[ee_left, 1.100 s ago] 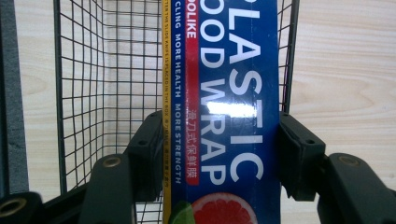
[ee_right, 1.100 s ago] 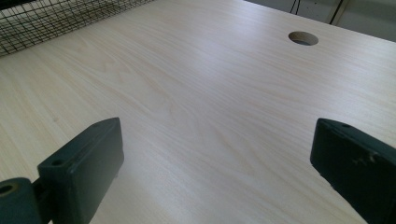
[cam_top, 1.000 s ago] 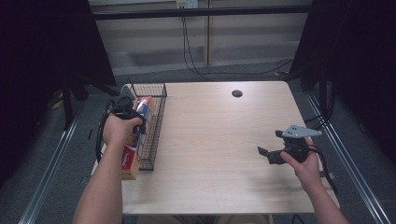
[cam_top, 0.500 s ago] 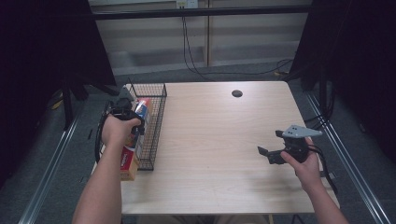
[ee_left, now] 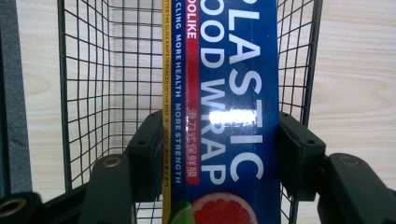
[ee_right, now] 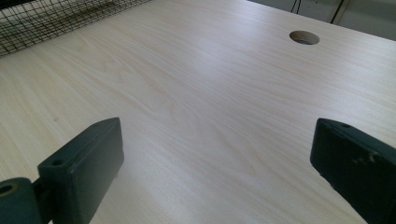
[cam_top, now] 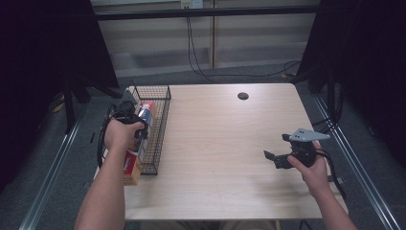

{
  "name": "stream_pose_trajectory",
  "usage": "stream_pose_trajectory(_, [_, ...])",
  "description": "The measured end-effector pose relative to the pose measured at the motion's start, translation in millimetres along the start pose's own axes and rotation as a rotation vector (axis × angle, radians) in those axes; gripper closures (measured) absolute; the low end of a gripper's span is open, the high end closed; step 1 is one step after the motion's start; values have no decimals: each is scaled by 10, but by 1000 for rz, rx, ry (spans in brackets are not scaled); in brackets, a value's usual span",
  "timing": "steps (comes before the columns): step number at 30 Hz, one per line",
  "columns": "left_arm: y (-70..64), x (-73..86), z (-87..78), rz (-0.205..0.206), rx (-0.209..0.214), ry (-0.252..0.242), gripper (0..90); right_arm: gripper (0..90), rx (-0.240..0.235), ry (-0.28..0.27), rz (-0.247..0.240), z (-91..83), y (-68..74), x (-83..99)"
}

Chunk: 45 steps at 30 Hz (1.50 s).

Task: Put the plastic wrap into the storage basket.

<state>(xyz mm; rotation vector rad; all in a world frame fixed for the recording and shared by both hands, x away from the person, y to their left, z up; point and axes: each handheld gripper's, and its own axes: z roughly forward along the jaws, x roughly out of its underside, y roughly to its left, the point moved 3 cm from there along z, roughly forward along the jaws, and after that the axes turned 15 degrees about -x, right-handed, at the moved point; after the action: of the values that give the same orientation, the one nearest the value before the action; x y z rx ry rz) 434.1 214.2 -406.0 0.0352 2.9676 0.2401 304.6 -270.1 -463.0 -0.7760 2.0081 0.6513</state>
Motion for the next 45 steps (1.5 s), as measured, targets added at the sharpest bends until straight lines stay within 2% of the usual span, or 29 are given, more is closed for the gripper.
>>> stream_pose_trajectory(9, [-5, -20, 21, 12, -7, 10, 427, 25, -3, 0, 2, 2, 3, -1])
stream_pose_trajectory(10, [-13, -23, 29, 0, -4, 7, 427, 25, -3, 0, 2, 2, 4, -2])
stream_pose_trajectory(13, [-11, -35, 36, 10, -12, 8, 427, 25, -2, 0, -2, 5, 2, -1])
stream_pose_trajectory(20, [-38, -67, 69, 0, -10, 13, 425, 25, -4, 1, -4, 11, 3, -1])
stream_pose_trajectory(22, [-35, -79, 87, 11, -11, 17, 425, 25, -4, 3, 1, 12, 8, 0])
stream_pose_trajectory(23, [-49, -82, 94, -1, -17, 18, 425, 25, -4, 3, 1, 12, 8, 0])
stream_pose_trajectory(25, [-49, -91, 107, 6, -11, 20, 425, 25, -4, 0, -5, 8, 2, -2])
stream_pose_trajectory(31, [-58, -97, 119, -6, -13, 30, 423, 25, -10, 2, 0, 14, 3, 2])
stream_pose_trajectory(35, [-51, -98, 129, -14, -15, 17, 422, 25, -8, 1, 0, 13, 0, 1])
stream_pose_trajectory(45, [-61, -86, 140, 1, -24, -7, 406, 25, -6, 1, -4, 11, 4, -1])
